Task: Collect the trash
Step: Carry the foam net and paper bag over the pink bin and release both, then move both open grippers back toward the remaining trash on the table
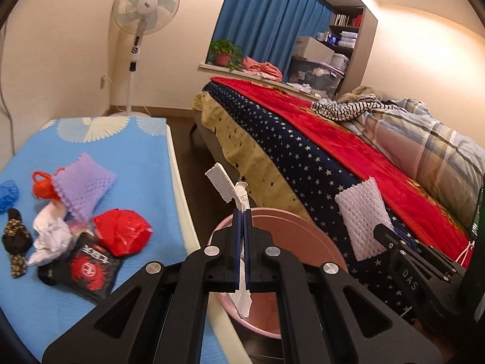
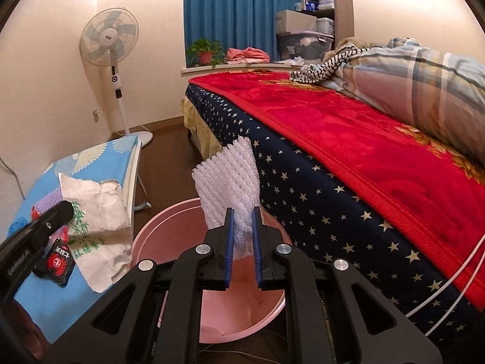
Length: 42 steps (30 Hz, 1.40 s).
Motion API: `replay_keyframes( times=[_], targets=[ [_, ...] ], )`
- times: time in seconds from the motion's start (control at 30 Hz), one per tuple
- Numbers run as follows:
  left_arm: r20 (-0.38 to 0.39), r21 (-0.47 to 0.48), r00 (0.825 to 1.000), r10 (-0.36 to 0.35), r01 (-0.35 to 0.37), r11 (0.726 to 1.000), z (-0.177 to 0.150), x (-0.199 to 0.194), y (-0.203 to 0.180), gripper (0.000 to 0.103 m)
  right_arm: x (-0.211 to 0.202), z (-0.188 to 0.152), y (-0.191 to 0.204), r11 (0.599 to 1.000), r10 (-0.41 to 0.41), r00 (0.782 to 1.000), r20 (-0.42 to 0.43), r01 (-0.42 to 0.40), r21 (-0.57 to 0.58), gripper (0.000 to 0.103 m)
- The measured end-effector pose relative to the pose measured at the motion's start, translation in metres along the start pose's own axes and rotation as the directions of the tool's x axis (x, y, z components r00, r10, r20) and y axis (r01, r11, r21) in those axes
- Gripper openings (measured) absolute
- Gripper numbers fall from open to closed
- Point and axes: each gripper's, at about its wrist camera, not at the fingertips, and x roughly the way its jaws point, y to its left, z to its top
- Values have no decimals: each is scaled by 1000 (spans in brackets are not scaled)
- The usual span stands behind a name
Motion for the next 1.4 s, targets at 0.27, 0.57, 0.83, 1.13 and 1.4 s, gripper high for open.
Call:
replay_keyframes(
  times=[0.27, 0.57, 0.83, 1.13, 1.4],
  targets=[
    [-31, 4, 999, -16, 16, 1000, -5, 18, -4, 1, 14, -3, 6, 1000, -18, 1000, -22, 18, 4, 12],
    [-48, 2, 998, -41, 41, 999, -9, 30, -8, 1, 18, -4, 5, 999, -40, 999, -23, 40, 0, 12],
    [-66, -13, 996, -65, 65, 998, -10, 35, -8, 4, 18, -5, 3, 997, -81, 997, -21, 81, 8, 34],
    [-51, -23, 998, -45, 44, 999, -9, 21, 3, 16, 12, -5, 8, 998, -68, 998, 5, 68, -7, 44],
    [-22, -14, 1000, -13, 13, 1000, -7, -2, 18, 16, 0, -7, 25, 998, -29, 999, 39, 31, -57, 44]
  ],
)
